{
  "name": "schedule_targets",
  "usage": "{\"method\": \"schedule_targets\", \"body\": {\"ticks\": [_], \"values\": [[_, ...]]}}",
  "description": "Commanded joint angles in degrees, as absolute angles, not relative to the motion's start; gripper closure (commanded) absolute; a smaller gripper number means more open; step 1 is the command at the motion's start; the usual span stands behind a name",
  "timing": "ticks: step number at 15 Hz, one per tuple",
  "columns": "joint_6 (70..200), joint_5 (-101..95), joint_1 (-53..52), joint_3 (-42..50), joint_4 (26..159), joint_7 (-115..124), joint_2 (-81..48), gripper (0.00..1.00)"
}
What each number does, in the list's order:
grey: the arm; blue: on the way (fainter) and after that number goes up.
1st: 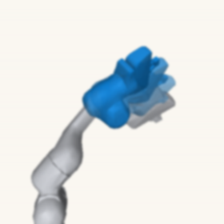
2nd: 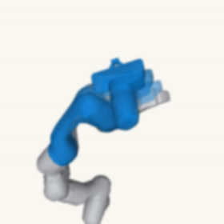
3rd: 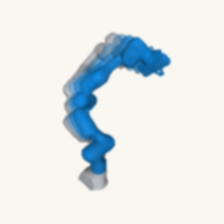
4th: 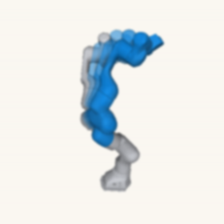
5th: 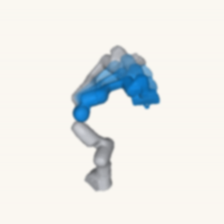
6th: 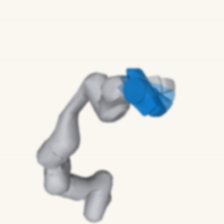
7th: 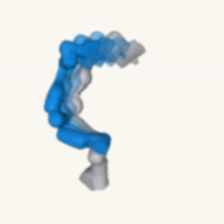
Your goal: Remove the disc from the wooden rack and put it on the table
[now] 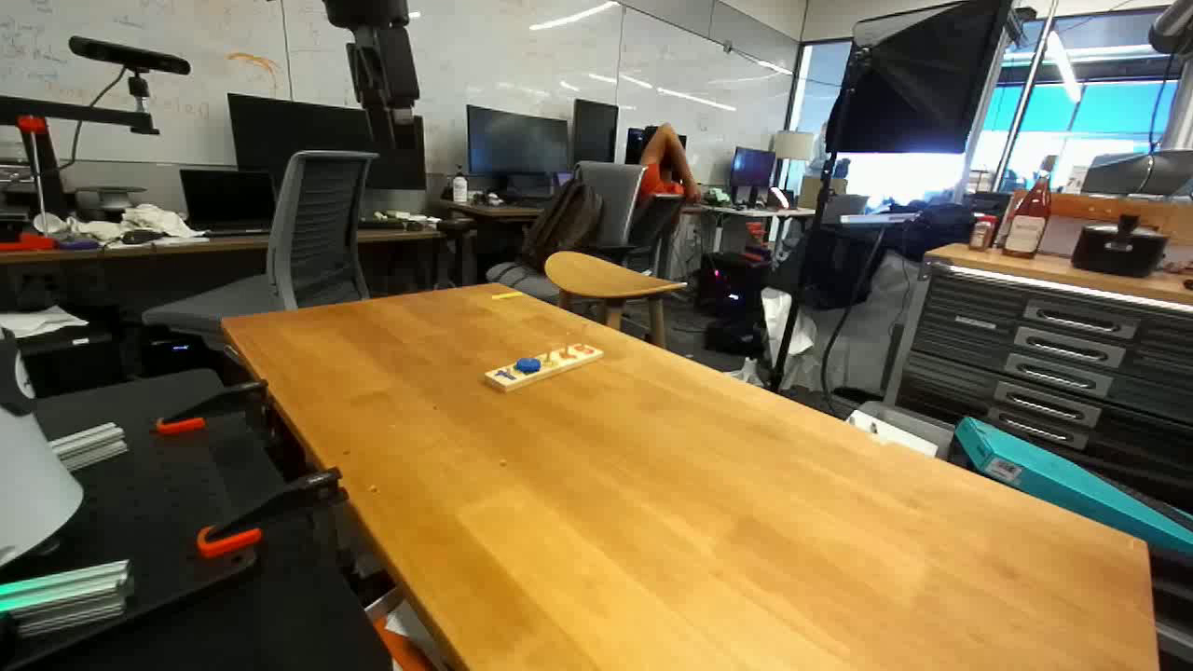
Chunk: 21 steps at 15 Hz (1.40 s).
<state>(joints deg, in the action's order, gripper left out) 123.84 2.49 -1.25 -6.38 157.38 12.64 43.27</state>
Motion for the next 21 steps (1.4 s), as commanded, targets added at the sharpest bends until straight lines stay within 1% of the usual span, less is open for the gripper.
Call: {"method": "schedule_targets", "body": {"ticks": [1, 7, 9, 11, 17, 21], "values": [[123.67, 2.53, -1.17, -6.42, 157.21, 12.57, 43.29, 0.00], [123.63, 2.70, -1.25, -6.38, 156.68, 12.52, 42.71, 0.00], [123.96, 4.09, -1.13, -5.86, 153.46, 13.26, 37.81, 0.00], [125.76, 5.09, -0.66, -4.64, 148.57, 12.83, 29.62, 0.00], [128.76, 8.69, -0.84, -3.15, 137.36, 14.38, 11.00, 0.00], [135.06, 5.52, -1.13, -3.82, 129.68, 17.75, -3.34, 0.00]]}}
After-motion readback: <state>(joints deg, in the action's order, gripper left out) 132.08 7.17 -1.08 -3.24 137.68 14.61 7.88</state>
